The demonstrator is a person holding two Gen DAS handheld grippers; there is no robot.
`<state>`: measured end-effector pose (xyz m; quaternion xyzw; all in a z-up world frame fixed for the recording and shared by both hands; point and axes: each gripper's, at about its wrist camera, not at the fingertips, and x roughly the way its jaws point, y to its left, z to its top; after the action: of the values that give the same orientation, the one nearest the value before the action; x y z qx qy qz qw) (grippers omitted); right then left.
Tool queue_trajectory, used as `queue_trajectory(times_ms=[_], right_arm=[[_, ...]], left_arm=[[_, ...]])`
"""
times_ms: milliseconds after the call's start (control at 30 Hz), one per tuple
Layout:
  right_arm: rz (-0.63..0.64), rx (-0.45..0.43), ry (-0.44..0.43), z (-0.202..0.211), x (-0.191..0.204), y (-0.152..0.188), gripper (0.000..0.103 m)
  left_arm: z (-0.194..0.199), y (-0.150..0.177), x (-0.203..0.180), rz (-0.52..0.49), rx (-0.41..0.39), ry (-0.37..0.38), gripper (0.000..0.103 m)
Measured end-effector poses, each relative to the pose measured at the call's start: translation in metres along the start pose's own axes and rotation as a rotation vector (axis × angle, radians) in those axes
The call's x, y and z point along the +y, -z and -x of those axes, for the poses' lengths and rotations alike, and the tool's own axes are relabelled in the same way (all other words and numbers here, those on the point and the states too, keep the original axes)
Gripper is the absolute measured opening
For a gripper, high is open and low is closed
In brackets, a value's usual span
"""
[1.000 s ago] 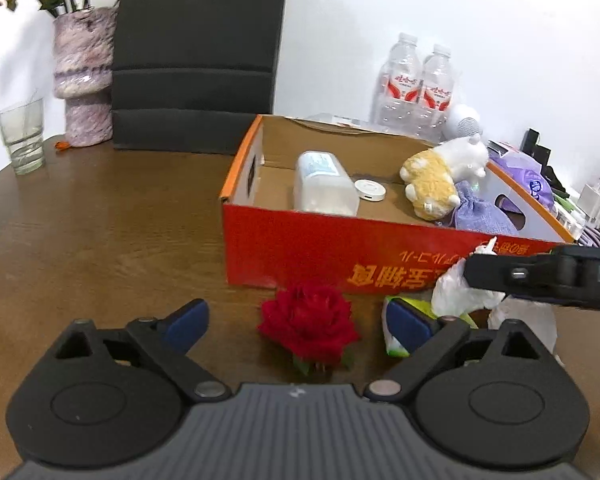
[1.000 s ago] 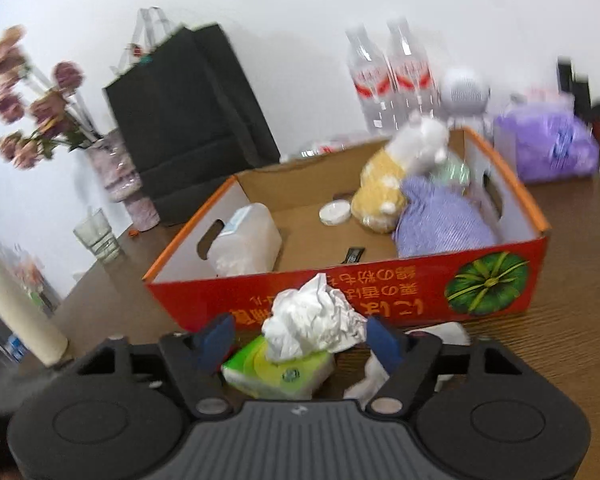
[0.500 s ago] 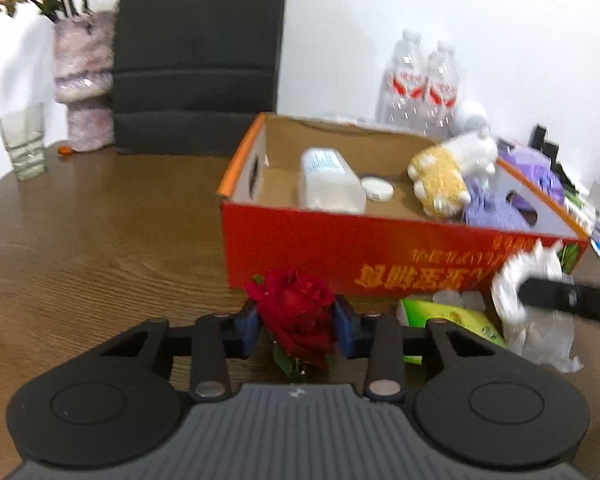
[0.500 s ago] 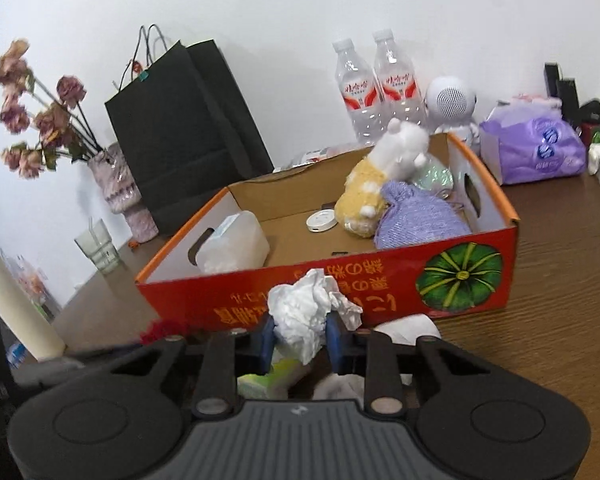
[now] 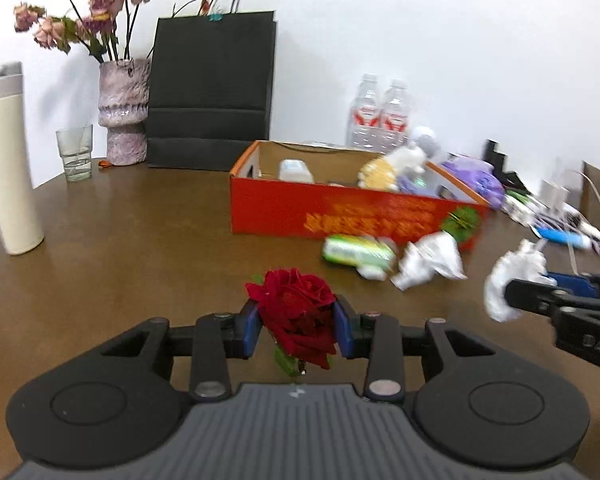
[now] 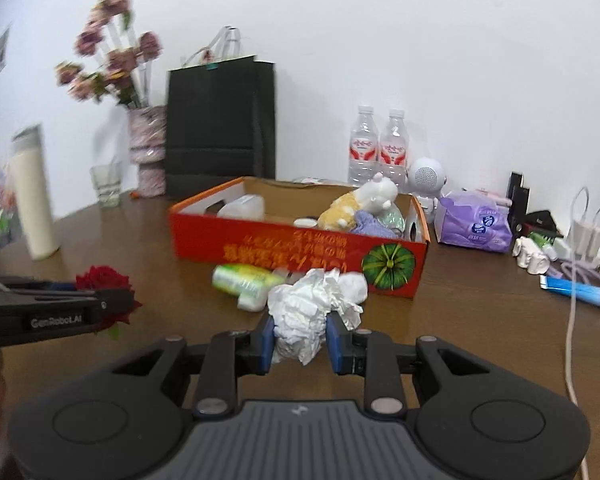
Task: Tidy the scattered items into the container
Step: 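Lift the tissue and rose and carry both over the box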
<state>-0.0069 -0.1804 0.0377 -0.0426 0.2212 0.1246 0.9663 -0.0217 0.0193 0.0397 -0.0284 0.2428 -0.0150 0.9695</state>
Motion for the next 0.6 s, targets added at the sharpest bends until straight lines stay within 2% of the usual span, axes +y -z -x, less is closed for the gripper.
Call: queue_trajectory(times_ms=[200,400,600], right_arm=[[0.016,-0.014,-0.005,0.047,0.014,0.030,0.026],[0.006,-0.031,-0.026,0.080,0.025,0.047,0.026],[0.001,-0.055,-0.036,0.101,0.031,0.051,0.026]], left_arm=[[0.050,0.030,-0.024,-0.062,-0.049,0.015,0.038],[0.072,0.043,-0.030,-0.047,-0.045,0.022,0.038],[0.093,0.045,-0.033,-0.054,-0.078,0.017,0.039]])
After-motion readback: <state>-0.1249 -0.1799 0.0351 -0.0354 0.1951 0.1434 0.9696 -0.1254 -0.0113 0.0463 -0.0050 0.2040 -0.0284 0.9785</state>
